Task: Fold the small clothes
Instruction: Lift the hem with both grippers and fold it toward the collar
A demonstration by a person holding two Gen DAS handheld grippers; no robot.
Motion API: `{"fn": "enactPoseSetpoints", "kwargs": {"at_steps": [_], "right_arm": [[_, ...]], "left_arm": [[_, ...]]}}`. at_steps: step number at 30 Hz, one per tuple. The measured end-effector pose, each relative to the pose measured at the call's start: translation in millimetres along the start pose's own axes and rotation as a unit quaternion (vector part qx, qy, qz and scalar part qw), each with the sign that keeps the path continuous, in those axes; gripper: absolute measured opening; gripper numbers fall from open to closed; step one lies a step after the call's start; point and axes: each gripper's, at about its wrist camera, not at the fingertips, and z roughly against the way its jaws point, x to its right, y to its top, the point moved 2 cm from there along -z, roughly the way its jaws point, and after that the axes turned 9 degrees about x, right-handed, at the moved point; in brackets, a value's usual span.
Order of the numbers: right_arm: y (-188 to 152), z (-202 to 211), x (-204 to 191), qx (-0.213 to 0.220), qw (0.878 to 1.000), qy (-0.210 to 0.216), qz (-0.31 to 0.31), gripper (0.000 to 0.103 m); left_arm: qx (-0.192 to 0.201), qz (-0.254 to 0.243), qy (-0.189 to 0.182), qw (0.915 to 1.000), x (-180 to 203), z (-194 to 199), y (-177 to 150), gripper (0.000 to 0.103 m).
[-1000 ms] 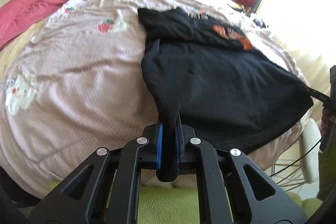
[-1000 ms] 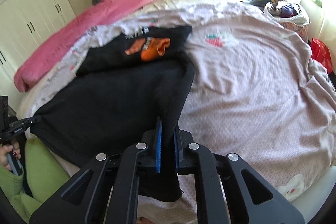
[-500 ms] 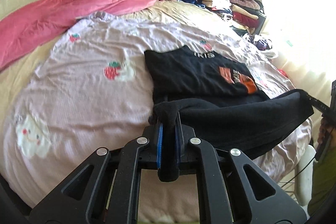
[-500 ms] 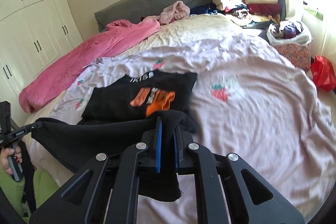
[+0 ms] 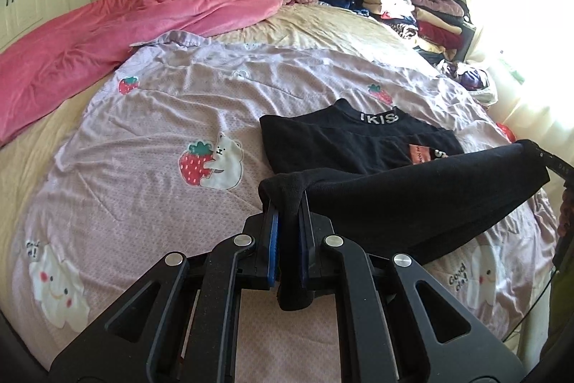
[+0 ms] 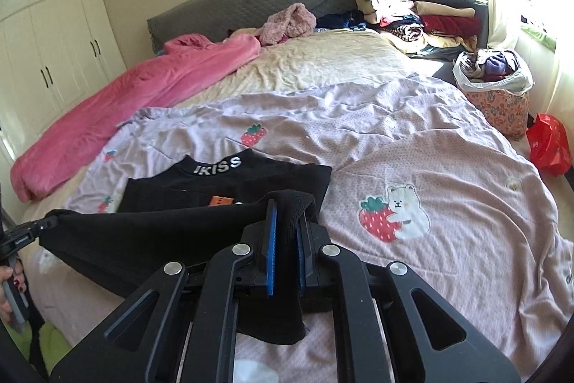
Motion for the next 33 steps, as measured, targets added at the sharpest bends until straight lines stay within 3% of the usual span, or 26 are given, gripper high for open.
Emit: {"fn": "enactPoseSetpoints", "kwargs": {"at_steps": [11, 17, 22, 28, 33], "right_arm": [[-18.1, -42.3, 8.4, -0.038, 0.999, -0.026, 0.000, 0.008], [-28.1, -55.0, 5.8, -0.058, 0.997, -0.043, 0.003, 0.011], [-30.6, -56.3, -1.4, -0.063, 0.997, -0.043, 0.006, 0.036], [-29.6, -48.3, -3.9, -0.059, 0.997, -0.051, 0.005, 0.050], [-28.9, -33.8, -7.3, -0.055, 0.997, -0.057, 0.021, 0.053]], "left_arm": [[-0.012, -0.020, 0.020, 0.9995, 1.4, -38.8, -10.8, 0.004], [-0.017, -0.019, 0.024, 0.9994, 4.3, -48.6, -18.6, 0.011], [-0.015, -0.019, 0.014, 0.9996, 6.4, -43.9, -20.4, 0.028], [-0.010, -0.010, 0.002, 0.9999, 4.4, -33.5, -22.0, 0.039], [-0.003, 0.000, -0.004, 1.0000, -0.6, -20.5, -23.8, 0.045]]}}
